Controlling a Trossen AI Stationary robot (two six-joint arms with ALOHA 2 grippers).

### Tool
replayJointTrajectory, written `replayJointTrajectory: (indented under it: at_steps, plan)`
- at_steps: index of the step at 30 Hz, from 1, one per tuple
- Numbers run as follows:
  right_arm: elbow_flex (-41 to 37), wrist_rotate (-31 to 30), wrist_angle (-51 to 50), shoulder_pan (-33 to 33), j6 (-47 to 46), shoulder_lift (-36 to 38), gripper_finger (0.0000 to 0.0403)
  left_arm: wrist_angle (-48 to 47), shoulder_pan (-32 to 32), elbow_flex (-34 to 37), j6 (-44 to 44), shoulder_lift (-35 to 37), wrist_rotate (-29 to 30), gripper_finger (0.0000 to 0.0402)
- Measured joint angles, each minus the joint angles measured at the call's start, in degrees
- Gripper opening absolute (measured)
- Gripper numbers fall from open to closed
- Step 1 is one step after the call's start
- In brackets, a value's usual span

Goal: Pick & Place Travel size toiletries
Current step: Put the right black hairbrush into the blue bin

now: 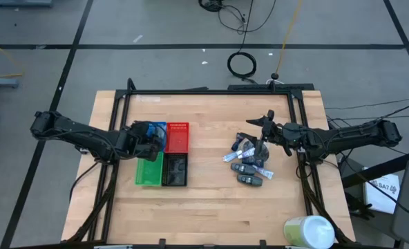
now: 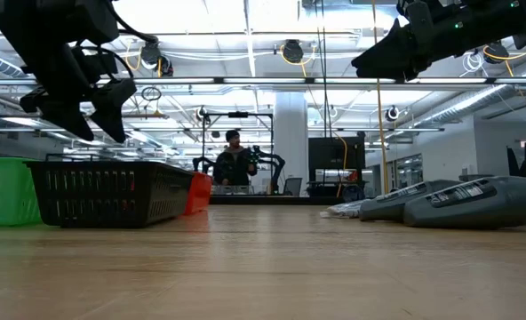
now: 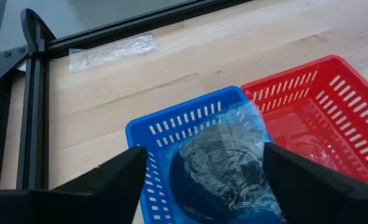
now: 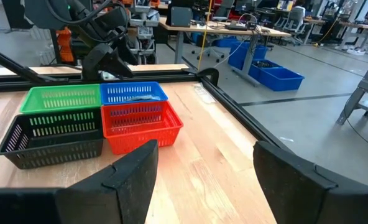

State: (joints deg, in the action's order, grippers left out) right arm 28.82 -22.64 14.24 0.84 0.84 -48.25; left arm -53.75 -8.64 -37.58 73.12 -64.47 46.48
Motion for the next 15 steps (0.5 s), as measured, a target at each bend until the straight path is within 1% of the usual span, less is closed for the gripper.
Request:
replayJointTrajectory:
  at_steps: [4,9,11,13,15]
  plan:
    - [0.00,0.03,0.00,0.00,0.00,0.00,0.0253,-0.16,0.00,-0.48,-0.04,0.47,1.01,0.0349]
    - [0.00,0.32,-1.51,0.00,-0.17,0.01,0.0254,2.63,-0.85,-4.11,-5.05,2.18,6.62,0.0360]
    - [0.00,0.34,-3.66,0.00,-0.82,0.02,0.0254,7.32,-1.96,-5.27,-10.37,3.01,10.00,0.0362]
    - [0.00,0.37,-6.28,0.00,-2.57,-0.02,0.0254,14.33,-3.38,-5.51,-18.24,3.87,12.92,0.0362]
    - [0.00,0.36,-10.24,0.00,-4.03,-0.28,0.0254,22.08,-4.40,-5.52,-27.10,4.30,14.12,0.0363]
